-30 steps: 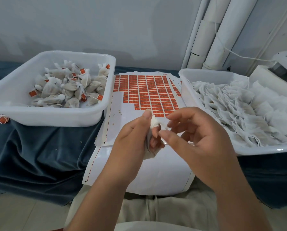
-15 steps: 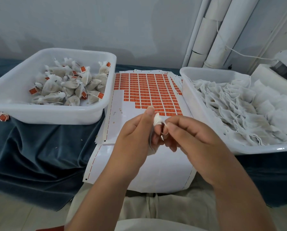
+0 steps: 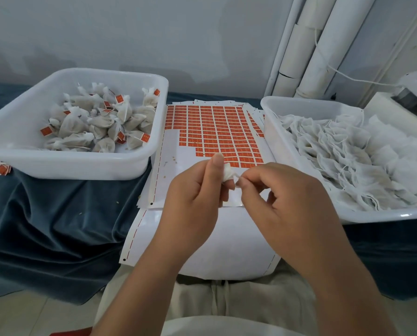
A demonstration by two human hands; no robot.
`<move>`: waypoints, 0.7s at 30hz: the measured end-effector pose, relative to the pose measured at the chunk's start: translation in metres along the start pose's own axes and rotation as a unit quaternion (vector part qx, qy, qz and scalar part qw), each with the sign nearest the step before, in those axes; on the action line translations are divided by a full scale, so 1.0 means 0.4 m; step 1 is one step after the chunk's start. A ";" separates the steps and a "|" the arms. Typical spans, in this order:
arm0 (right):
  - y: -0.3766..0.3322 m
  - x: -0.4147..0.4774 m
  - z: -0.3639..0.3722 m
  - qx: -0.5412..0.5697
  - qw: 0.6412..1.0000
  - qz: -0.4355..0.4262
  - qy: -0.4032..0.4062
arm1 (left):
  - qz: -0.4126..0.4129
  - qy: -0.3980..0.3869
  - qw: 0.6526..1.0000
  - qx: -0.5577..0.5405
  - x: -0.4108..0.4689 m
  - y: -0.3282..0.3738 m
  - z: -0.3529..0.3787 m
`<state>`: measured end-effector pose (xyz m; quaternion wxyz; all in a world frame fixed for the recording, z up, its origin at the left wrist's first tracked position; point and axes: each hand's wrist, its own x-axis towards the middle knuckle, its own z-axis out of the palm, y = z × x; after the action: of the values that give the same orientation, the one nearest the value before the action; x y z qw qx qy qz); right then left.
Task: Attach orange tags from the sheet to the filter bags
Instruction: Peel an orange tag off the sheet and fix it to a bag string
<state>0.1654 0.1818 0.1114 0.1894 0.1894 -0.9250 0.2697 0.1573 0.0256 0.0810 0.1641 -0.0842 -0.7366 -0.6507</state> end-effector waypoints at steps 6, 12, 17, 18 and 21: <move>0.002 0.005 0.016 -0.053 0.998 0.019 -0.028 | -0.009 0.025 0.999 0.033 -0.003 -0.002 0.028; 0.018 0.012 0.012 -0.021 0.999 0.030 -0.002 | -0.061 0.035 0.997 -0.016 0.003 -0.008 0.021; 0.026 0.012 0.025 0.061 0.996 0.070 0.000 | -0.085 0.050 0.993 -0.065 -0.002 -0.009 0.024; 0.029 0.011 0.028 0.087 0.993 0.085 -0.009 | -0.089 0.046 0.992 -0.074 -0.003 -0.008 0.023; 0.029 0.011 0.034 0.180 0.977 0.113 -0.019 | -0.078 -0.002 0.996 -0.052 -0.002 -0.005 0.012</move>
<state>0.1529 0.1821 0.0978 0.1027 0.1196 -0.8800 0.4480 0.1567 0.0302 0.0786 0.1065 -0.0360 -0.7068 -0.6985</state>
